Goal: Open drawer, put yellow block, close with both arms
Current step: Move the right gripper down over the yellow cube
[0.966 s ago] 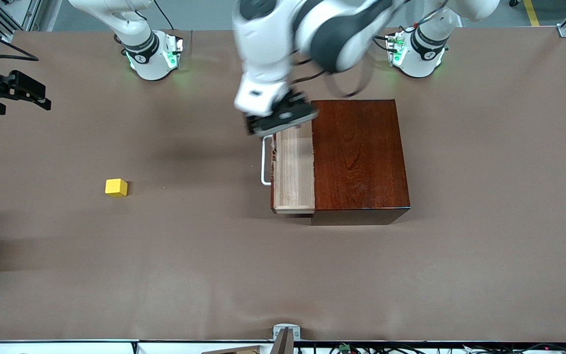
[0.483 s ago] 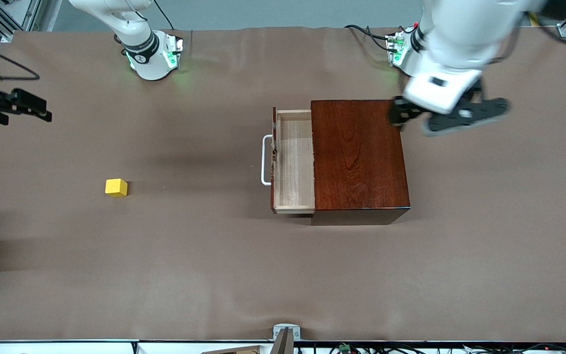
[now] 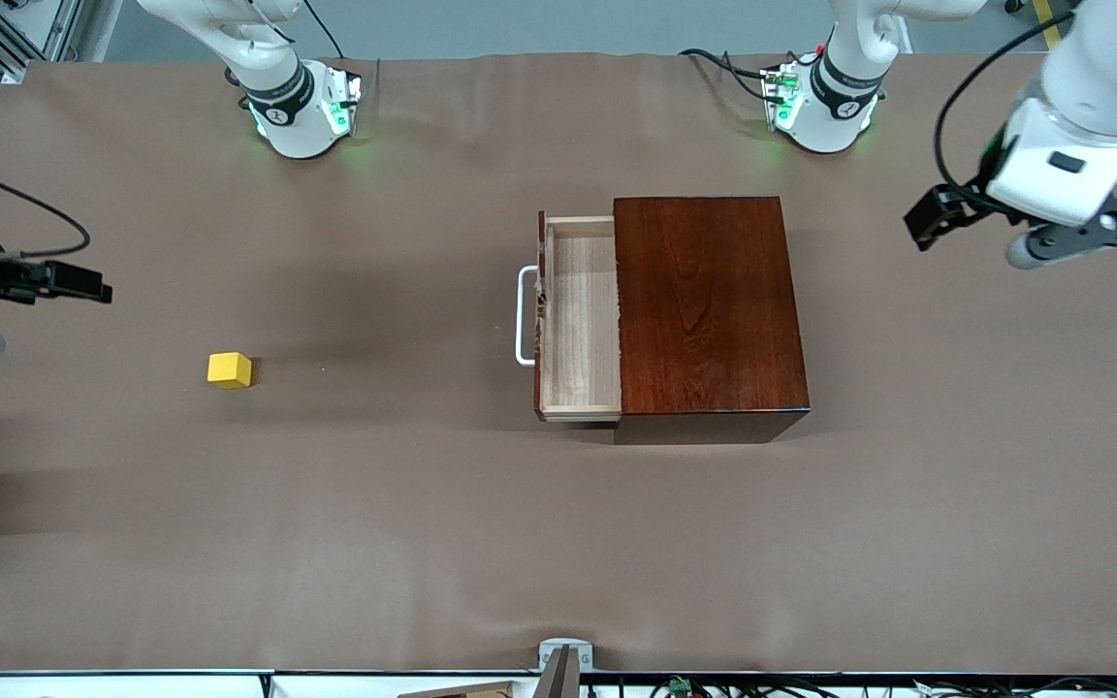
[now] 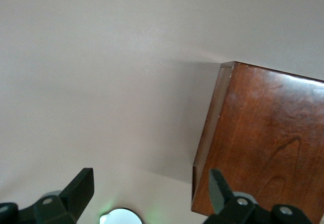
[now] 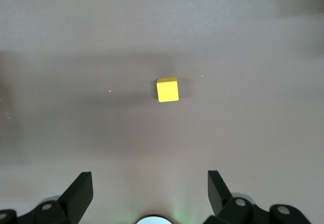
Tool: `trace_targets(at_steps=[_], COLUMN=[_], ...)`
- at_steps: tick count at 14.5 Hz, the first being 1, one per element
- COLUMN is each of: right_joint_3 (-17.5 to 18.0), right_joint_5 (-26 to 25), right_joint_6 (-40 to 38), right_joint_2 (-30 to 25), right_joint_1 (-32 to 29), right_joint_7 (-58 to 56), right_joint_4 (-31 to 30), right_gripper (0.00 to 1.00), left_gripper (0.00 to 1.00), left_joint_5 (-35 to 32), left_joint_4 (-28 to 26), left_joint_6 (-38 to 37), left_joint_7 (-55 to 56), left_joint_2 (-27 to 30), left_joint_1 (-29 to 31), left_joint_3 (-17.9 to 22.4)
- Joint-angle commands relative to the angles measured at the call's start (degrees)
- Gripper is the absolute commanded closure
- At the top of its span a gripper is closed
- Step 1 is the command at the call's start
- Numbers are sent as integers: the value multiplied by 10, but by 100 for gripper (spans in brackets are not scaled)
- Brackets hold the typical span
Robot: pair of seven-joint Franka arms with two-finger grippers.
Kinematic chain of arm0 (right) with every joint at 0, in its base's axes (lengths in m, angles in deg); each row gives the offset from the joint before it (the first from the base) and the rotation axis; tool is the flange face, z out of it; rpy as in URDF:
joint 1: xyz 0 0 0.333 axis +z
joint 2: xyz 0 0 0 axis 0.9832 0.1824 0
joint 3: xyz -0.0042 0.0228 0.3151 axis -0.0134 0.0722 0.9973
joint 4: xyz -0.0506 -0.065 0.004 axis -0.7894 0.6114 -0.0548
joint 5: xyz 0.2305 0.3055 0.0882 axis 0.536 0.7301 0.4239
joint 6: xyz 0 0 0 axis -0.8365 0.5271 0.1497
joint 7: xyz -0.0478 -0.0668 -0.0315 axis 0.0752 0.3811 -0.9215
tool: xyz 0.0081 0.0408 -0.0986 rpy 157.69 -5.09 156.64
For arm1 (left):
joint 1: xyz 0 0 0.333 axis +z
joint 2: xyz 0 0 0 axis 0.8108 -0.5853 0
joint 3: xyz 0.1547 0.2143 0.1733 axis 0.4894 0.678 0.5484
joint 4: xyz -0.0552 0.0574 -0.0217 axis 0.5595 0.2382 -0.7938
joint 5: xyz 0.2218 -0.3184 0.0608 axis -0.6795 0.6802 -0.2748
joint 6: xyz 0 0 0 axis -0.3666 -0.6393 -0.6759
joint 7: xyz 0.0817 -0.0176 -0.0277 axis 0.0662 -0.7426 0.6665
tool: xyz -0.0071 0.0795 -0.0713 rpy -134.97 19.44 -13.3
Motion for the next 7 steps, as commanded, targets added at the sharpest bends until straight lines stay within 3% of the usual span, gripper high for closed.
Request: trace_targets(at_steps=[1,4,7], right_joint_3=[5,5,5], right_joint_5=[-1,4,5], right_joint_6=[13,54,125], right_joint_2=[24,63,71], right_joint_1=[-8,-9,-3], right_joint_7=[6,6,6], right_joint_4=[4,-3,-72], right_gripper=[0,0,0], left_gripper=[0,0,0], left_joint_5=[8,74,77], left_joint_4=[-15,-16,-17], left_joint_6=[7,8,18], left_joint_7=[-54,-105,-156], left_joint_2=[11,4,10], left_joint_1=[39,98,110], left_joint_3=[-5,-5,-4])
